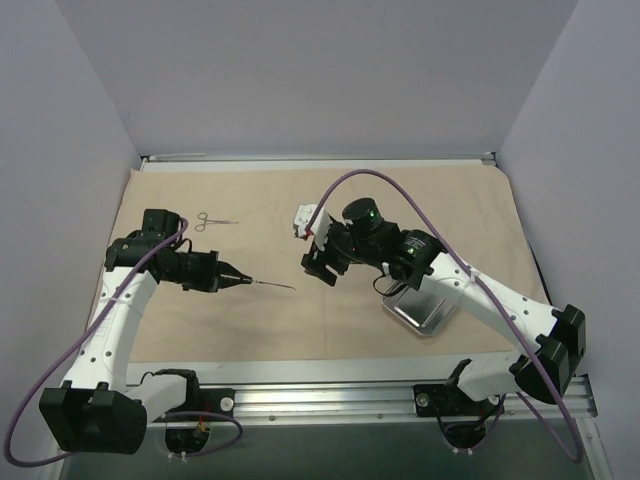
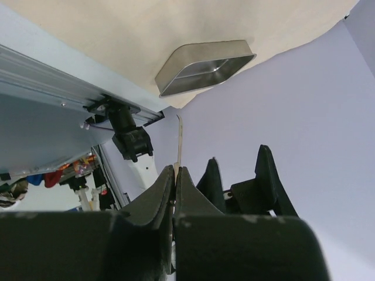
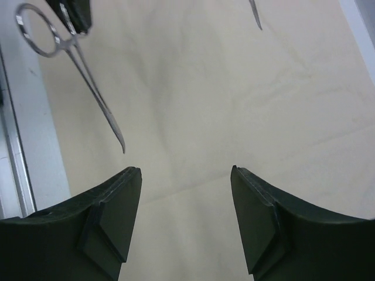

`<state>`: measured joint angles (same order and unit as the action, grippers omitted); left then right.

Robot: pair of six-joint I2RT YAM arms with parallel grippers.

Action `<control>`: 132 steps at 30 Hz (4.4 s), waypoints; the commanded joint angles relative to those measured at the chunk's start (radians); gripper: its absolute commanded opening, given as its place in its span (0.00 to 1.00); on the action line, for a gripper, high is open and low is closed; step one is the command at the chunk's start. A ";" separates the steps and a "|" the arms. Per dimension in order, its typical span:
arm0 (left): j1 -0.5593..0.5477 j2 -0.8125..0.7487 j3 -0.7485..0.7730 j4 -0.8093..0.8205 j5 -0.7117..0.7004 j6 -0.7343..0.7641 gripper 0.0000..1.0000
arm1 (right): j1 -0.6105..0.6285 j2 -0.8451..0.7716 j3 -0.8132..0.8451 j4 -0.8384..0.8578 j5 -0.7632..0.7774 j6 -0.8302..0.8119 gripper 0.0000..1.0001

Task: Open and lay out the surgical kit
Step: Adjust the medical item.

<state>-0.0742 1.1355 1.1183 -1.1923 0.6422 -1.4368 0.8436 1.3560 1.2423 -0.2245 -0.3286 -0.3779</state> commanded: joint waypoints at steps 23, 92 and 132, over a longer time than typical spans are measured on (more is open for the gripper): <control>-0.087 -0.008 0.031 0.031 0.059 -0.240 0.02 | 0.083 0.118 0.020 0.093 -0.217 -0.099 0.56; -0.711 0.067 0.609 0.165 -0.343 1.865 0.63 | -0.255 0.276 0.283 -0.533 -0.860 0.554 0.00; -1.204 0.013 0.399 0.010 -0.441 2.055 0.51 | 0.100 0.173 0.209 -0.631 -0.941 0.531 0.00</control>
<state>-1.2675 1.1507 1.5040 -1.1805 0.2047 0.5915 0.9321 1.5387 1.4120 -0.8272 -1.2243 0.1566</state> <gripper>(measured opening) 0.516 0.083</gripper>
